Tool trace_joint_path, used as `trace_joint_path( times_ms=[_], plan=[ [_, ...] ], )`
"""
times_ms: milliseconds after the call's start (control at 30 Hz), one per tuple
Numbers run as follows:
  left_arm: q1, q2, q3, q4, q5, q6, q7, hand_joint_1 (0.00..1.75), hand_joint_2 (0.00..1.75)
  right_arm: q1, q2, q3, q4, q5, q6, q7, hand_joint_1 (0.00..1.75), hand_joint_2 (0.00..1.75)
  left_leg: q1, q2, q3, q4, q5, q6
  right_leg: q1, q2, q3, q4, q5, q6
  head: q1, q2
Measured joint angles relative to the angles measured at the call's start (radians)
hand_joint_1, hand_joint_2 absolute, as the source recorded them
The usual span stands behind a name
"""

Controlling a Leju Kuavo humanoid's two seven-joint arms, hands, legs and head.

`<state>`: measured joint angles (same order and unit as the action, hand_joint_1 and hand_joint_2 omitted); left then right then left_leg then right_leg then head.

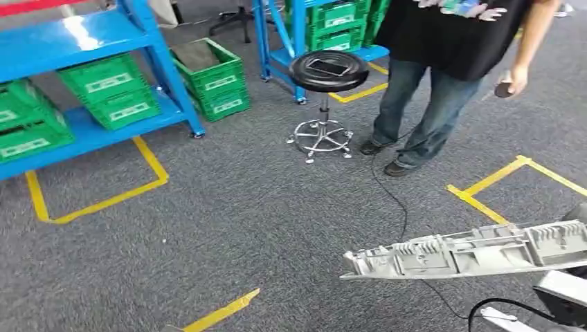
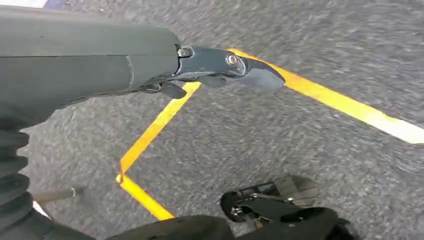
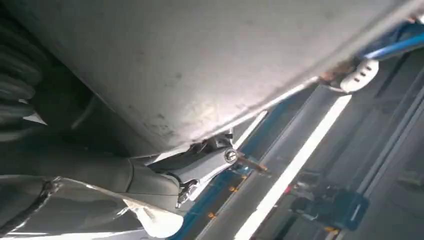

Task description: Take the parts from the cabinet and place them on the table.

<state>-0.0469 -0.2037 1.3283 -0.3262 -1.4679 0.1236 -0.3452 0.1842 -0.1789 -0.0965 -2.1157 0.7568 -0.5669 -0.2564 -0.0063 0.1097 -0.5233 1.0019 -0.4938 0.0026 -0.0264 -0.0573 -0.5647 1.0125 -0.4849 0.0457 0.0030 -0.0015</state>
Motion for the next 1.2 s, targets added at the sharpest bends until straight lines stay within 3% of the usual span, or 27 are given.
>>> trace_joint_path(
  times_ms=[67, 100, 133, 167, 233, 267, 300, 367, 400, 433, 467, 500, 567, 600, 633, 667, 733, 767, 800, 833, 900, 933, 967, 1000, 1100, 1167, 1200],
  plan=[
    [-0.002, 0.001, 0.0, 0.001, 0.0, 0.001, 0.0, 0.0, 1.75, -0.007, 0.0, 0.002, -0.006, -0.001, -0.003, -0.007, 1.75, 1.75, 0.002, 0.019, 0.003, 0.001, 0.002, -0.007, 0.003, 0.021, -0.009, 0.004, 0.005, -0.012, 0.002, 0.0],
    [-0.003, 0.001, 0.0, 0.003, 0.0, 0.002, 0.0, 0.0, 1.75, -0.013, 0.0, 0.005, -0.014, -0.002, -0.006, -0.01, 1.75, 1.75, 0.008, -0.003, 0.0, 0.009, -0.01, -0.019, -0.002, 0.031, -0.01, 0.001, 0.011, -0.022, 0.001, 0.0],
    [-0.004, 0.002, 0.0, 0.005, 0.0, 0.003, 0.0, 0.0, 1.75, -0.023, 0.0, 0.006, -0.023, -0.002, -0.012, -0.013, 1.75, 1.75, 0.01, -0.055, -0.012, 0.042, -0.041, -0.023, -0.003, 0.039, -0.013, 0.001, 0.013, -0.026, -0.001, 0.0],
    [-0.003, 0.002, 0.0, 0.006, 0.0, 0.003, 0.0, 0.0, 1.75, -0.037, 0.0, 0.011, -0.026, -0.002, -0.015, -0.015, 1.75, 1.75, 0.012, -0.082, -0.038, 0.105, -0.082, -0.025, -0.002, 0.049, -0.017, 0.001, 0.016, -0.031, -0.002, 0.0],
    [-0.001, 0.003, 0.0, 0.01, 0.003, 0.003, 0.0, 0.0, 1.75, -0.051, 0.0, 0.021, -0.032, -0.002, -0.023, -0.017, 1.75, 1.75, 0.011, -0.101, -0.11, 0.267, -0.155, -0.024, 0.002, 0.073, -0.023, 0.002, 0.019, -0.036, -0.003, 0.0],
    [-0.002, 0.003, 0.0, 0.01, 0.003, 0.005, 0.0, 0.0, 1.75, -0.052, 0.0, 0.023, -0.033, -0.002, -0.024, -0.017, 1.75, 1.75, 0.011, -0.102, -0.131, 0.314, -0.164, -0.022, 0.005, 0.084, -0.025, 0.002, 0.02, -0.038, -0.002, 0.0],
    [-0.002, 0.004, 0.0, 0.012, 0.002, 0.005, 0.0, 0.0, 1.75, -0.054, 0.0, 0.025, -0.034, -0.002, -0.024, -0.017, 1.75, 1.75, 0.01, -0.103, -0.13, 0.313, -0.148, -0.018, 0.008, 0.097, -0.025, 0.002, 0.022, -0.038, -0.002, 0.0],
    [0.0, 0.005, 0.0, 0.014, 0.002, 0.005, 0.0, 0.0, 1.75, -0.058, 0.0, 0.029, -0.037, -0.002, -0.024, -0.017, 1.75, 1.75, 0.006, -0.114, -0.076, 0.193, -0.063, 0.0, 0.013, 0.126, -0.025, 0.002, 0.025, -0.038, -0.002, 0.0],
    [0.0, 0.006, 0.0, 0.015, 0.002, 0.005, 0.0, 0.0, 1.75, -0.061, 0.0, 0.029, -0.039, -0.002, -0.024, -0.017, 1.75, 1.75, 0.003, -0.138, -0.037, 0.103, -0.015, 0.014, 0.015, 0.139, -0.025, 0.002, 0.028, -0.037, -0.003, 0.0],
    [0.0, 0.008, 0.0, 0.015, 0.002, 0.005, 0.0, 0.0, 1.75, -0.063, 0.0, 0.03, -0.042, -0.002, -0.025, -0.017, 1.75, 1.75, 0.001, -0.187, -0.012, 0.039, 0.002, 0.029, 0.012, 0.147, -0.027, 0.002, 0.03, -0.037, -0.002, 0.0],
    [0.0, 0.011, 0.0, 0.016, 0.002, 0.005, 0.0, 0.0, 1.75, -0.068, -0.001, 0.03, -0.042, -0.001, -0.027, -0.019, 1.75, 1.75, 0.006, -0.206, -0.007, 0.021, -0.004, 0.035, 0.02, 0.156, -0.033, 0.005, 0.032, -0.032, 0.001, 0.0],
    [-0.002, 0.01, 0.0, 0.018, 0.003, 0.007, -0.003, 0.0, 1.75, -0.078, -0.001, 0.034, -0.042, 0.0, -0.028, -0.019, 1.75, 1.75, 0.002, -0.196, -0.005, 0.013, -0.009, 0.026, 0.01, 0.17, -0.041, 0.005, 0.038, -0.024, -0.003, 0.0],
    [-0.004, 0.009, 0.0, 0.021, 0.003, 0.007, -0.004, 0.0, 1.75, -0.1, -0.004, 0.049, -0.045, 0.012, -0.029, -0.008, 1.75, 1.75, -0.005, -0.172, -0.005, 0.006, -0.004, 0.03, 0.004, 0.197, -0.049, -0.003, 0.049, -0.006, -0.005, 0.0],
    [-0.006, 0.006, 0.0, 0.022, 0.003, 0.008, -0.005, 0.0, 1.75, -0.108, -0.007, 0.054, -0.051, 0.018, -0.029, -0.003, 1.75, 1.75, 0.01, -0.156, 0.002, -0.017, 0.012, 0.03, 0.005, 0.205, -0.052, -0.004, 0.051, -0.001, -0.004, 0.0],
    [-0.009, 0.008, 0.0, 0.022, 0.003, 0.01, -0.005, 0.0, 1.75, -0.112, -0.008, 0.057, -0.053, 0.021, -0.03, 0.0, 1.75, 1.75, 0.008, -0.144, 0.007, -0.028, 0.018, 0.028, 0.011, 0.148, -0.068, 0.011, 0.037, -0.002, -0.001, 0.0],
    [-0.009, 0.007, 0.0, 0.022, 0.005, 0.01, -0.006, 0.0, 1.75, -0.127, -0.011, 0.061, -0.053, 0.026, -0.033, 0.003, 1.75, 1.75, 0.008, -0.132, 0.007, -0.031, 0.022, 0.031, 0.013, 0.102, -0.09, 0.057, 0.0, 0.003, 0.008, 0.0],
    [-0.004, 0.006, 0.0, 0.024, 0.006, 0.009, -0.006, 0.0, 1.75, -0.137, -0.011, 0.076, -0.053, 0.032, -0.034, 0.01, 1.75, 1.75, 0.005, -0.098, 0.002, -0.029, 0.023, 0.035, 0.008, 0.073, -0.154, 0.205, -0.074, 0.011, 0.009, 0.0],
    [-0.001, 0.006, 0.0, 0.024, 0.006, 0.009, -0.006, 0.0, 1.75, -0.138, -0.013, 0.081, -0.053, 0.034, -0.034, 0.013, 1.75, 1.75, 0.005, -0.083, 0.001, -0.029, 0.022, 0.036, 0.005, 0.067, -0.174, 0.253, -0.089, 0.015, 0.009, 0.0],
    [0.0, 0.006, 0.0, 0.025, 0.006, 0.009, -0.006, 0.0, 1.75, -0.142, -0.013, 0.085, -0.053, 0.036, -0.035, 0.015, 1.75, 1.75, 0.005, -0.068, -0.001, -0.028, 0.022, 0.035, 0.002, 0.062, -0.175, 0.261, -0.081, 0.019, 0.009, 0.0],
    [0.0, 0.006, 0.0, 0.025, 0.006, 0.009, -0.006, 0.0, 1.75, -0.145, -0.013, 0.089, -0.053, 0.037, -0.035, 0.016, 1.75, 1.75, 0.006, -0.055, -0.002, -0.026, 0.021, 0.034, -0.001, 0.056, -0.153, 0.23, -0.057, 0.022, 0.01, 0.0],
    [-0.002, 0.005, 0.0, 0.025, 0.006, 0.008, -0.006, 0.0, 1.75, -0.149, -0.016, 0.097, -0.053, 0.042, -0.037, 0.018, 1.75, 1.75, 0.009, -0.031, -0.001, -0.017, 0.013, 0.022, -0.006, 0.026, -0.056, 0.072, 0.014, 0.028, 0.009, 0.0],
    [-0.002, 0.006, 0.0, 0.025, 0.006, 0.007, -0.006, 0.0, 1.75, -0.152, -0.016, 0.1, -0.053, 0.044, -0.039, 0.018, 1.75, 1.75, 0.007, -0.02, -0.001, -0.008, 0.007, 0.013, -0.003, -0.022, -0.02, 0.005, 0.01, 0.031, 0.01, 0.0],
    [-0.003, 0.008, 0.0, 0.025, 0.006, 0.007, -0.006, 0.0, 1.75, -0.154, -0.016, 0.103, -0.053, 0.047, -0.039, 0.018, 1.75, 1.75, -0.002, -0.015, -0.006, 0.0, -0.002, 0.005, 0.002, -0.031, -0.005, 0.002, 0.004, 0.015, 0.012, 0.0],
    [-0.003, 0.007, 0.0, 0.025, 0.006, 0.007, -0.006, 0.0, 1.75, -0.155, -0.017, 0.106, -0.053, 0.048, -0.043, 0.019, 1.75, 1.75, -0.002, -0.005, -0.004, 0.001, -0.002, 0.001, 0.002, -0.01, -0.012, 0.005, 0.007, 0.0, 0.006, 0.0],
    [-0.005, 0.008, 0.0, 0.025, 0.006, 0.007, -0.006, 0.0, 1.75, -0.154, -0.018, 0.111, -0.053, 0.052, -0.045, 0.022, 1.75, 1.75, 0.002, 0.02, 0.001, 0.002, -0.005, -0.013, 0.003, 0.024, -0.022, 0.005, 0.014, -0.021, 0.005, 0.0],
    [-0.007, 0.008, 0.0, 0.025, 0.006, 0.006, -0.006, 0.0, 1.75, -0.155, -0.018, 0.114, -0.053, 0.053, -0.048, 0.022, 1.75, 1.75, 0.009, -0.063, -0.02, 0.06, -0.059, -0.025, 0.001, 0.041, -0.025, 0.004, 0.018, -0.032, 0.003, 0.0],
    [-0.005, 0.008, 0.0, 0.025, 0.006, 0.006, -0.006, 0.0, 1.75, -0.154, -0.018, 0.116, -0.053, 0.053, -0.049, 0.021, 1.75, 1.75, 0.009, -0.086, -0.053, 0.138, -0.103, -0.026, 0.001, 0.052, -0.027, 0.004, 0.02, -0.035, 0.003, 0.0]
  ],
)
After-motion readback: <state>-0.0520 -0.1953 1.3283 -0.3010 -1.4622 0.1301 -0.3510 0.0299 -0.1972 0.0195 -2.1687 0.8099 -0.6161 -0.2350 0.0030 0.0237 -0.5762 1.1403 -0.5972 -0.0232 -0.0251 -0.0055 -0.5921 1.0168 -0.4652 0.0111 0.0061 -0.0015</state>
